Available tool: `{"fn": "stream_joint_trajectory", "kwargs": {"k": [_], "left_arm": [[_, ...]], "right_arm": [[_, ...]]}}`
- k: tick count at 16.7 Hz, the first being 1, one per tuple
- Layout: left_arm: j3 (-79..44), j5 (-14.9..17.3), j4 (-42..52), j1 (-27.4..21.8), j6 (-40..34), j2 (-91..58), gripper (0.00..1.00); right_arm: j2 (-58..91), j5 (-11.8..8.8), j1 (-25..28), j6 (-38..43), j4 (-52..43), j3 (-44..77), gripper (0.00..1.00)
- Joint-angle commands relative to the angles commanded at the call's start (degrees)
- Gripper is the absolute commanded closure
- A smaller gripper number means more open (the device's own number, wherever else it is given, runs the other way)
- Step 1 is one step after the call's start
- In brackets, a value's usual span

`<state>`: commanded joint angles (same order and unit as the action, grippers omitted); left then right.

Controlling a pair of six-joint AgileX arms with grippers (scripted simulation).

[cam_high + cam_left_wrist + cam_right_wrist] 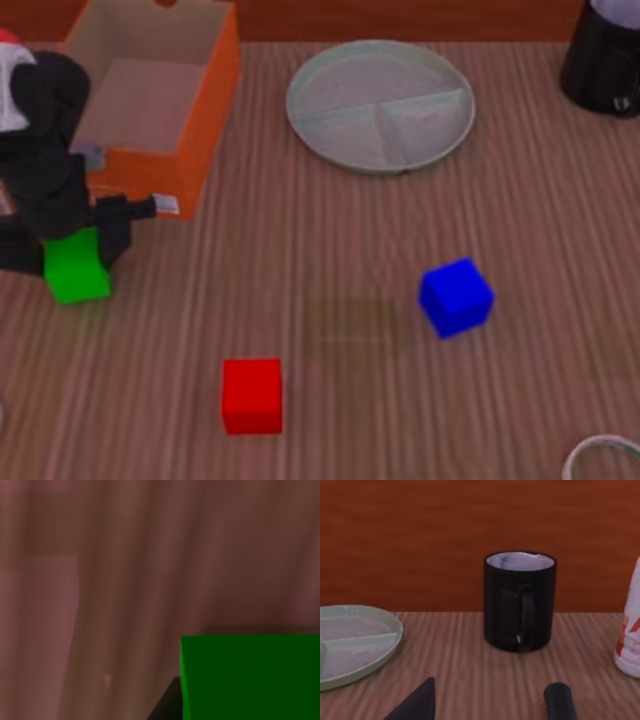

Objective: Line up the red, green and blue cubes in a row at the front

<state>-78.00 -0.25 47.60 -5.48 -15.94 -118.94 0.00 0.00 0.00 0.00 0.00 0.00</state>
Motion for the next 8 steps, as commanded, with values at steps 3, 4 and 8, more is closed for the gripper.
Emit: {"fn": "stream_joint_trajectory", "kwargs": {"k": [3, 4, 8], "left_arm": [[-3.65, -0.01, 7.09, 0.39, 0.01, 2.52, 1.0], [-4.84, -0.02, 9.19, 0.58, -0.05, 3.4, 1.0], [-6.58, -0.03, 11.83, 0.91, -0.13, 5.04, 1.0]], "right_arm": [[0.0, 0.0, 0.0, 0.0, 0.0, 0.0, 0.0], [0.0, 0.0, 0.0, 0.0, 0.0, 0.0, 0.0], [0.0, 0.0, 0.0, 0.0, 0.0, 0.0, 0.0]]}}
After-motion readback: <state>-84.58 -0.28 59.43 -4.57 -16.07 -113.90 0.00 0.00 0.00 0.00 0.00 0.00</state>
